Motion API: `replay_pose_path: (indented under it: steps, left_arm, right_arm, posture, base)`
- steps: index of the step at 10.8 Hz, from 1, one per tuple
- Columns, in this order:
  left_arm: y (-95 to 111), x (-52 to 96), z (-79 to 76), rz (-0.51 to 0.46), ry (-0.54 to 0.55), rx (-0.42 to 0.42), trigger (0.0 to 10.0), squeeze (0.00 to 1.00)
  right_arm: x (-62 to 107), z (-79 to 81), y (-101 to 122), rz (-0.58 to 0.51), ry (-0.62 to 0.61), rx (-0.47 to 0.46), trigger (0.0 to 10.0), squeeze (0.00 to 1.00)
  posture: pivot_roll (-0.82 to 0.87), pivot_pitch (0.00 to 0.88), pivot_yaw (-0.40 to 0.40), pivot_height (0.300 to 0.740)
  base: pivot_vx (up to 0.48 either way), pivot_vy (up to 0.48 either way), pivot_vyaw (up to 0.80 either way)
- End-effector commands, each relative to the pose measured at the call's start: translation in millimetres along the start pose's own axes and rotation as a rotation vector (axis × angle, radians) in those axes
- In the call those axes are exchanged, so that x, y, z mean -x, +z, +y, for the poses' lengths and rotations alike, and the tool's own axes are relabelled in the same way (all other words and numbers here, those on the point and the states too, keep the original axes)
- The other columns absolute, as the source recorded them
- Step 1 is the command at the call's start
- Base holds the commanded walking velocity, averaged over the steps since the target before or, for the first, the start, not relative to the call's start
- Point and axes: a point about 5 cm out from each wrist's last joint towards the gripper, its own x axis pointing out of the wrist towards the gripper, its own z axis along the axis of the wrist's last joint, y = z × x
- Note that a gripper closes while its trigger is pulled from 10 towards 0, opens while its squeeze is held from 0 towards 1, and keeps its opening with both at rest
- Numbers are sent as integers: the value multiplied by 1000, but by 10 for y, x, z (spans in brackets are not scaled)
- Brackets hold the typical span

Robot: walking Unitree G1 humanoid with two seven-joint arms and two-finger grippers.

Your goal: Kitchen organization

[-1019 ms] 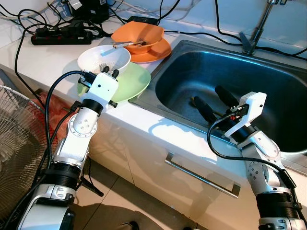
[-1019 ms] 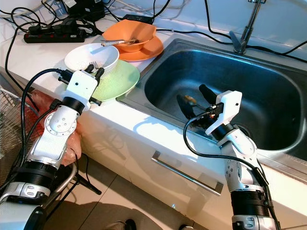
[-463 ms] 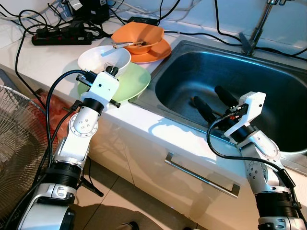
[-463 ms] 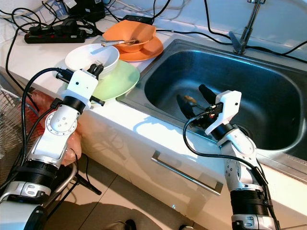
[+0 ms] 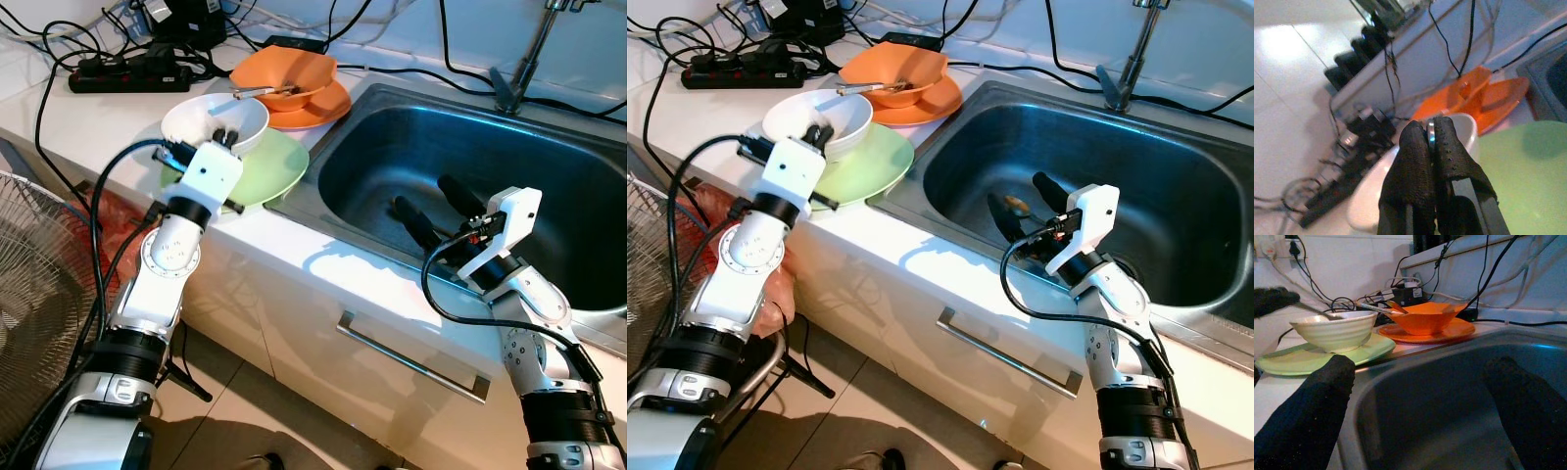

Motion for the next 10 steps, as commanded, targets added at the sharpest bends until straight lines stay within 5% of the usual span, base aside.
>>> replay_pose_path:
  steps: [1,7,10]
  left_arm:
    - [135,-60,87,-59,35,-33,10000,0]
    - [467,-169,238,-166,115,-177,10000,0]
    - [751,-281,146,-286,69,-165,10000,0]
  right_arm:
    - [55,38,-181,46,-8,-51,10000,0]
    - [48,26,-186,43,-15,-52,10000,0]
    - [60,8,-173,38,-25,-49,10000,0]
  posture:
    - [28,87,91,740]
    - [34,90,94,740]
    - [24,94,99,740]
  base:
    - [0,0,0]
    - [0,0,0]
    - [0,0,0]
